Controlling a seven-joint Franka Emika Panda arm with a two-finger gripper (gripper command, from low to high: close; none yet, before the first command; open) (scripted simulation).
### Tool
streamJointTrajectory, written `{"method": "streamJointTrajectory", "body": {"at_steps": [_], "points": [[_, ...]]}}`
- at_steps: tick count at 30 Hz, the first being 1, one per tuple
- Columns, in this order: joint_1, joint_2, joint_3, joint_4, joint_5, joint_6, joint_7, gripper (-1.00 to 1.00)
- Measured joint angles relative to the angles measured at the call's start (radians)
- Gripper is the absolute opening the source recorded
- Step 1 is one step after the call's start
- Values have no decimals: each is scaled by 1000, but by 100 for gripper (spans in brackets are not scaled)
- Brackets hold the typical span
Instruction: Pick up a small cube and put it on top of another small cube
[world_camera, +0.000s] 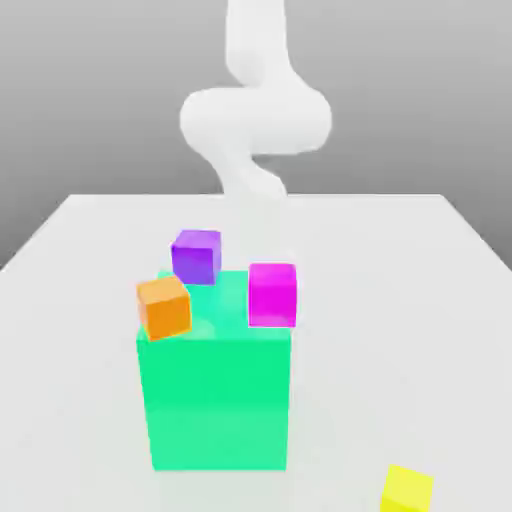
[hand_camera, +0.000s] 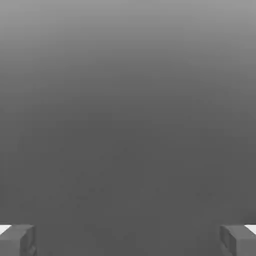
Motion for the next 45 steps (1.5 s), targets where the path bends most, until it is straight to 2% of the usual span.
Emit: {"method": "streamJointTrajectory", "body": {"at_steps": [10, 18, 23, 28, 33, 34, 40, 45], "points": [[164, 369, -56, -2, 58, 112, -311, 0], [240, 659, -39, -4, 98, 199, -551, 0], [273, 838, -21, -6, 83, 256, -674, 0], [292, 1014, 0, -8, 20, 314, -762, 0], [294, 1195, 6, 21, 4, 439, -781, 0], [294, 1214, 7, 25, 4, 454, -781, -100], [293, 1224, 8, 27, 4, 459, -781, -100], [296, 1087, 4, -1, 0, 351, -779, -100]]}}
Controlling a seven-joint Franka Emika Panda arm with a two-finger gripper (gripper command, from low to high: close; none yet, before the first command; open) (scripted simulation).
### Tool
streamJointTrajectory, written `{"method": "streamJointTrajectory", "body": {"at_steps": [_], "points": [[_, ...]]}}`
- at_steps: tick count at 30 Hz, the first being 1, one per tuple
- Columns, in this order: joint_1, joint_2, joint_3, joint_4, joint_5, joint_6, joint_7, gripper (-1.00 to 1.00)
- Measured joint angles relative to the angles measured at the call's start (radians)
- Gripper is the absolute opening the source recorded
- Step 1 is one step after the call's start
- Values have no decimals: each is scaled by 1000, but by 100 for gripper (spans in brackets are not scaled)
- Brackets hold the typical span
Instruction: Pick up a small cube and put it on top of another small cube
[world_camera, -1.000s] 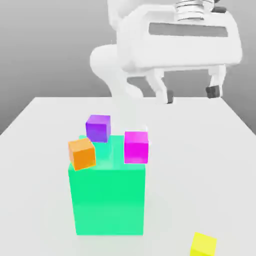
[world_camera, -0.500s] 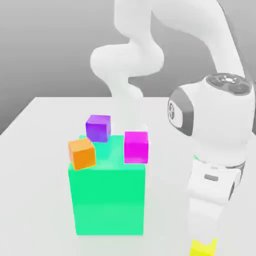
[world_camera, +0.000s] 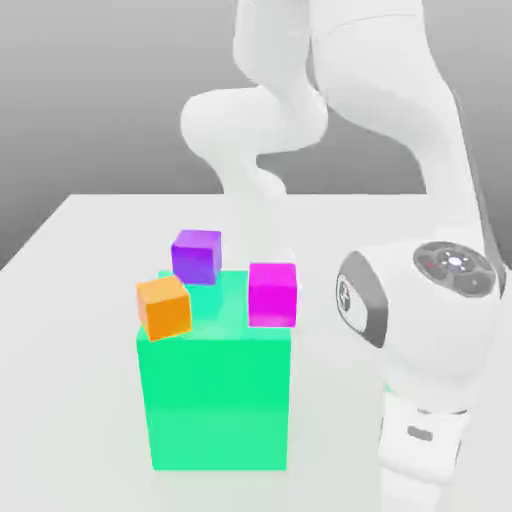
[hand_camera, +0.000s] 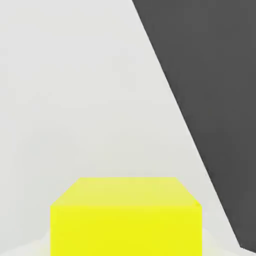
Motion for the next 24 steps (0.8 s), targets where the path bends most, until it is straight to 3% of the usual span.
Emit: {"method": "streamJointTrajectory", "body": {"at_steps": [12, 24], "points": [[-147, -388, -96, -31, 77, -413, 102, -100], [-293, -810, -144, -182, 18, -689, 272, -100]]}}
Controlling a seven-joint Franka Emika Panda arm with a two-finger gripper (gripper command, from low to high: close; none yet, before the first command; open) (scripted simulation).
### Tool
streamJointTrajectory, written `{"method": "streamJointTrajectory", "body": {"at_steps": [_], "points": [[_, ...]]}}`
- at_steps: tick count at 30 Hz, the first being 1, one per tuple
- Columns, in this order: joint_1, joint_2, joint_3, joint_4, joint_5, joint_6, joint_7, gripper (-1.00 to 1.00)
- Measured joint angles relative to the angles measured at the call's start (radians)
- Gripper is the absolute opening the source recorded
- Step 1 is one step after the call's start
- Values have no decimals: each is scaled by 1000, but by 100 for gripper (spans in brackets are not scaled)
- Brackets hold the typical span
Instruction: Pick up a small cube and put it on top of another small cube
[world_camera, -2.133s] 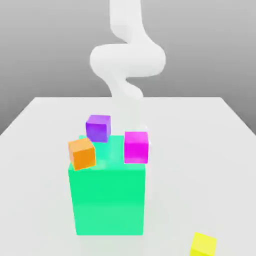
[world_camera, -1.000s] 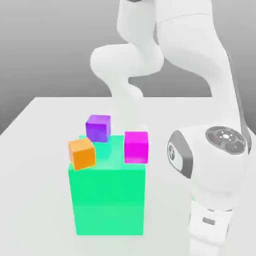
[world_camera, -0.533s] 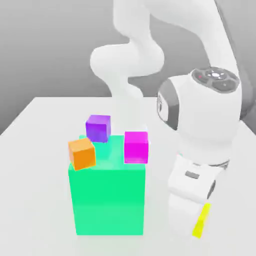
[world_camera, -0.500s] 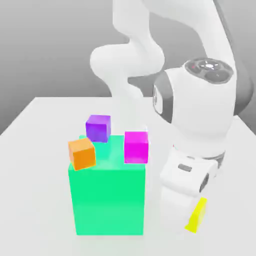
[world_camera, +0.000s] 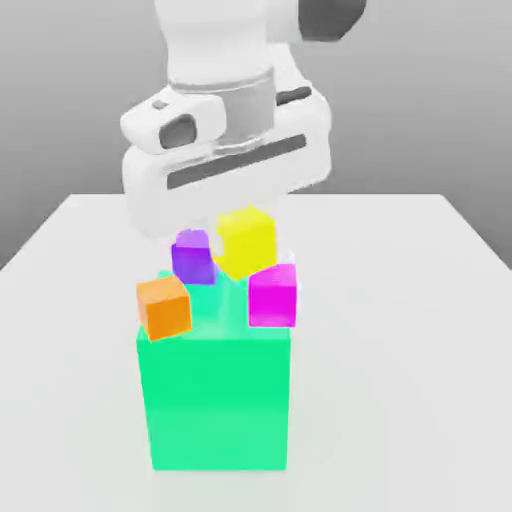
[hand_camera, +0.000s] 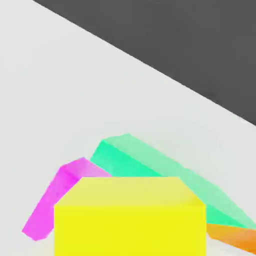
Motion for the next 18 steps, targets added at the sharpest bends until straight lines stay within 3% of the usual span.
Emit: {"method": "streamJointTrajectory", "body": {"at_steps": [8, 14, 15, 18], "points": [[-129, -288, 15, -149, -77, -107, 118, -100], [-167, -323, 32, -337, -122, 77, 150, -100], [-169, -316, 31, -355, -123, 102, 149, 100], [-169, -316, 31, -355, -123, 102, 149, 100]]}}
